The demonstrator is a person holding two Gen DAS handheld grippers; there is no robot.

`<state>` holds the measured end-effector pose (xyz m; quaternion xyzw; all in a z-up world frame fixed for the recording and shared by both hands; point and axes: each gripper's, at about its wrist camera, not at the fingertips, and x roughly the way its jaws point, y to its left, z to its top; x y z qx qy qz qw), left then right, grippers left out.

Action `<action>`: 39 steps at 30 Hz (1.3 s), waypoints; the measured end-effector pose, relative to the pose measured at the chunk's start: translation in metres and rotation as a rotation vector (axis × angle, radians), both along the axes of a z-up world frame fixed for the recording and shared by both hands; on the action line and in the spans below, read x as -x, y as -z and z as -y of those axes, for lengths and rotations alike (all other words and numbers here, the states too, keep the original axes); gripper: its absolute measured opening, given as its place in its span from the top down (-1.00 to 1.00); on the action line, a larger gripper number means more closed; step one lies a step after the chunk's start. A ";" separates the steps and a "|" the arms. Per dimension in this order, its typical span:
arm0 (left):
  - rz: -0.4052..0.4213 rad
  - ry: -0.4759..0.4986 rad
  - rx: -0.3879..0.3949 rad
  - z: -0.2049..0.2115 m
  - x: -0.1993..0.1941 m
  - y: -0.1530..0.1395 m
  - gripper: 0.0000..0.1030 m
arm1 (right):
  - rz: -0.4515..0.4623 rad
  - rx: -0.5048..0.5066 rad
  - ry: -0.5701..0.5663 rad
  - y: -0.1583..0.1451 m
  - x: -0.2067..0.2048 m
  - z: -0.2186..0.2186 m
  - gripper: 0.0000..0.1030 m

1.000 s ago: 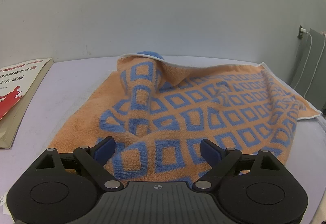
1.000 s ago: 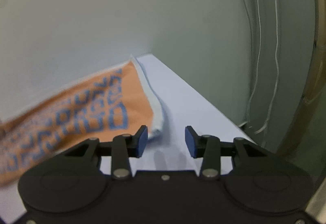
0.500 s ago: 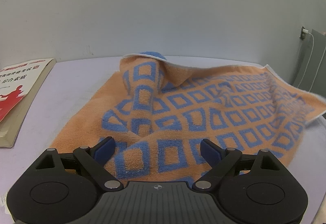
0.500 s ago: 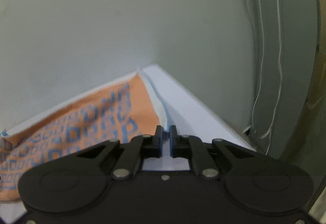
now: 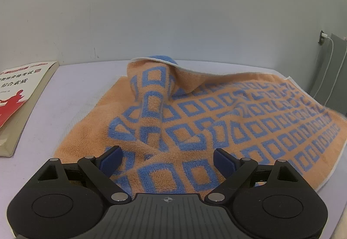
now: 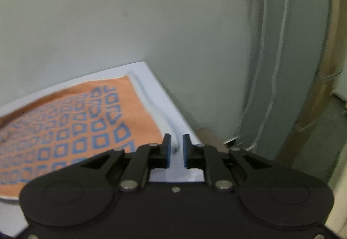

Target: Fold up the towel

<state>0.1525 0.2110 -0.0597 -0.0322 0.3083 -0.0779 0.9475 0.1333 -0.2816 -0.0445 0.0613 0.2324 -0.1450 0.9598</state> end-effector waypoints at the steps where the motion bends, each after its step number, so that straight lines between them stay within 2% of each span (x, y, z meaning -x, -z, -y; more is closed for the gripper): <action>1: 0.001 0.000 0.000 0.000 0.000 0.000 -0.72 | 0.007 0.025 0.013 -0.001 0.002 -0.002 0.66; 5: 0.016 0.004 0.004 0.000 0.002 -0.001 -0.71 | 0.045 0.057 -0.046 0.001 0.000 -0.022 0.60; 7: 0.049 0.014 0.004 0.002 0.007 -0.004 -0.60 | 0.040 0.069 -0.139 0.008 -0.006 -0.042 0.60; 9: 0.091 0.020 -0.013 0.003 0.016 -0.010 -0.58 | 0.026 0.084 -0.241 0.018 -0.014 -0.065 0.61; 11: 0.110 0.027 0.008 0.000 0.023 -0.018 -0.58 | 0.020 0.106 -0.323 0.027 -0.019 -0.088 0.61; 14: 0.114 0.005 0.036 -0.012 0.029 -0.029 -0.58 | 0.024 0.117 -0.470 0.039 -0.028 -0.130 0.61; 16: 0.110 -0.014 0.021 -0.016 0.029 -0.032 -0.58 | 0.035 0.110 -0.580 0.046 -0.035 -0.161 0.61; 18: 0.092 -0.042 -0.005 -0.023 0.027 -0.034 -0.48 | 0.041 0.108 -0.628 0.048 -0.036 -0.176 0.61; 19: 0.081 -0.052 -0.015 -0.026 0.025 -0.035 -0.35 | 0.047 0.109 -0.665 0.049 -0.037 -0.188 0.59; 21: 0.056 -0.079 -0.046 -0.031 0.021 -0.035 -0.26 | 0.051 0.103 -0.698 0.050 -0.037 -0.201 0.47; 23: 0.042 -0.091 -0.091 -0.033 0.013 -0.042 -0.23 | 0.058 0.104 -0.738 0.053 -0.036 -0.211 0.45; 27: 0.062 -0.054 -0.213 -0.031 -0.014 -0.072 -0.23 | 0.058 0.076 -0.776 0.057 -0.032 -0.216 0.44; 30: 0.051 -0.019 -0.268 -0.034 -0.044 -0.091 -0.24 | 0.056 0.040 -0.786 0.062 -0.032 -0.213 0.43; 34: 0.008 -0.006 -0.281 -0.043 -0.088 -0.096 -0.24 | 0.090 0.025 -0.803 0.068 -0.028 -0.208 0.36; 39: -0.097 0.012 -0.270 -0.049 -0.137 -0.076 -0.24 | 0.111 0.024 -0.818 0.072 -0.026 -0.207 0.19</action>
